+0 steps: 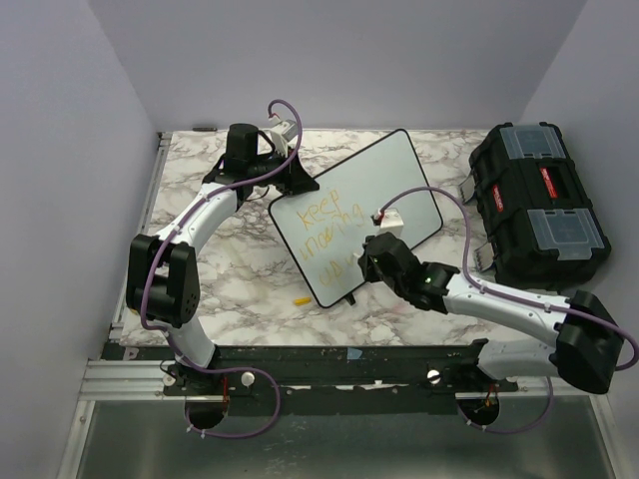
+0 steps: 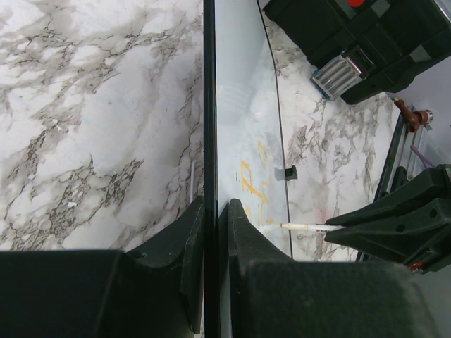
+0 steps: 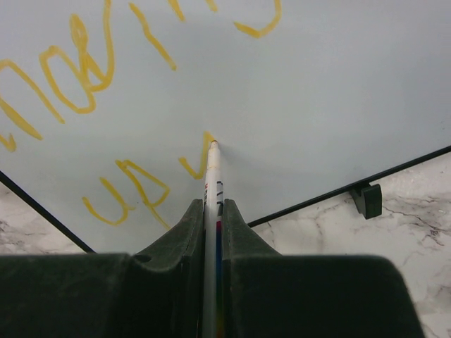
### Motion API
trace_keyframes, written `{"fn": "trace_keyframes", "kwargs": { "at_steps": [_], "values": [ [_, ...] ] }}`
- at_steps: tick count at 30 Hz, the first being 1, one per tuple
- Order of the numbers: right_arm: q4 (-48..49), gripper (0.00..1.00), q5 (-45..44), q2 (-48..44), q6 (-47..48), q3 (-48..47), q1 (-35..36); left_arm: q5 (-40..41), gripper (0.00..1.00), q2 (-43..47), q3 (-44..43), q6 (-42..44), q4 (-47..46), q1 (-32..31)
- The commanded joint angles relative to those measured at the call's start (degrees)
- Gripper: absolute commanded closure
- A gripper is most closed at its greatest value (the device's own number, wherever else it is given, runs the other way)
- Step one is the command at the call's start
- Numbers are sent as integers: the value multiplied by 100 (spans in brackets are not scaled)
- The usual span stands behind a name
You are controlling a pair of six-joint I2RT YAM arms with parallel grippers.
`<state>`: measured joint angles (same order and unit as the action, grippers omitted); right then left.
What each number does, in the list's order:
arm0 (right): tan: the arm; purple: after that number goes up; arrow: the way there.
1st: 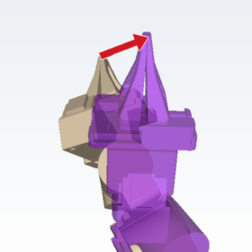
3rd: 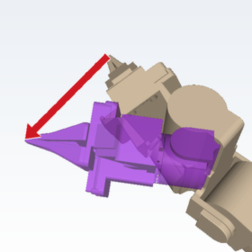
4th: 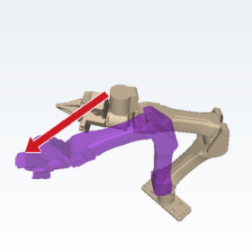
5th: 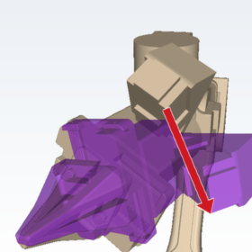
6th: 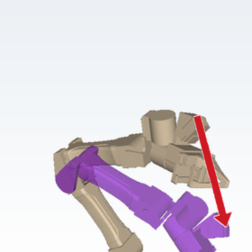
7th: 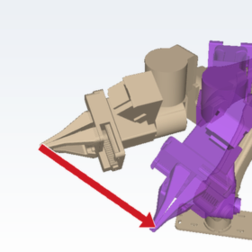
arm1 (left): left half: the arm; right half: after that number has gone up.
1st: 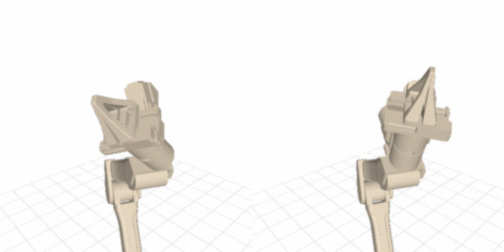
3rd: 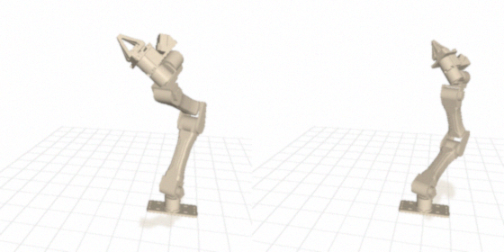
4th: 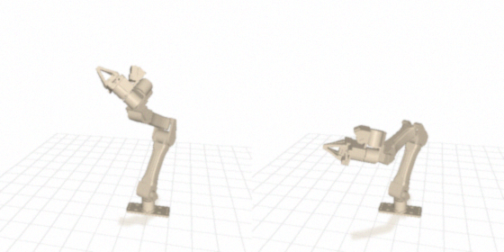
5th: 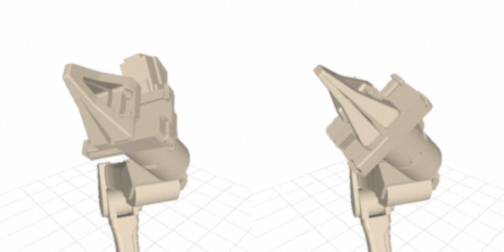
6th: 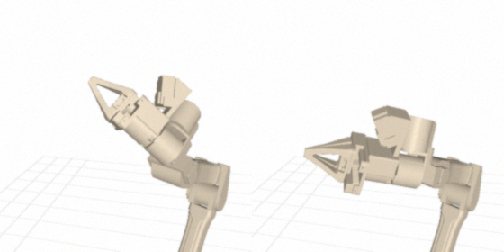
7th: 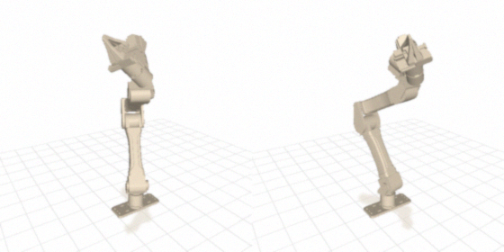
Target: Write a sentence on the whiteboard
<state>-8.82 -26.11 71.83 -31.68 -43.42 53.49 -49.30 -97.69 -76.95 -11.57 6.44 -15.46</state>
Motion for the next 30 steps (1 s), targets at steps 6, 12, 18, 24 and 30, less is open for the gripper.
{"fn": "trace_keyframes", "kwargs": {
  "at_steps": [6, 12, 18, 24, 30],
  "values": [
    [-230, 99, -61, -158, -292, 536, -57, -253, 100, -118, 147, 556, 279, -210],
    [-252, 99, -182, -163, -231, 452, -51, -256, 100, -127, 138, 560, 297, -211],
    [-314, 99, -335, 23, -148, 114, -65, -250, 100, -141, 130, 565, 314, -211],
    [-298, 99, -502, 234, 9, -184, -132, -244, 100, -131, 141, 575, 317, -211],
    [-252, 99, -576, 229, 231, -522, -172, -244, 100, -133, 148, 572, 315, -211]
  ]
}}
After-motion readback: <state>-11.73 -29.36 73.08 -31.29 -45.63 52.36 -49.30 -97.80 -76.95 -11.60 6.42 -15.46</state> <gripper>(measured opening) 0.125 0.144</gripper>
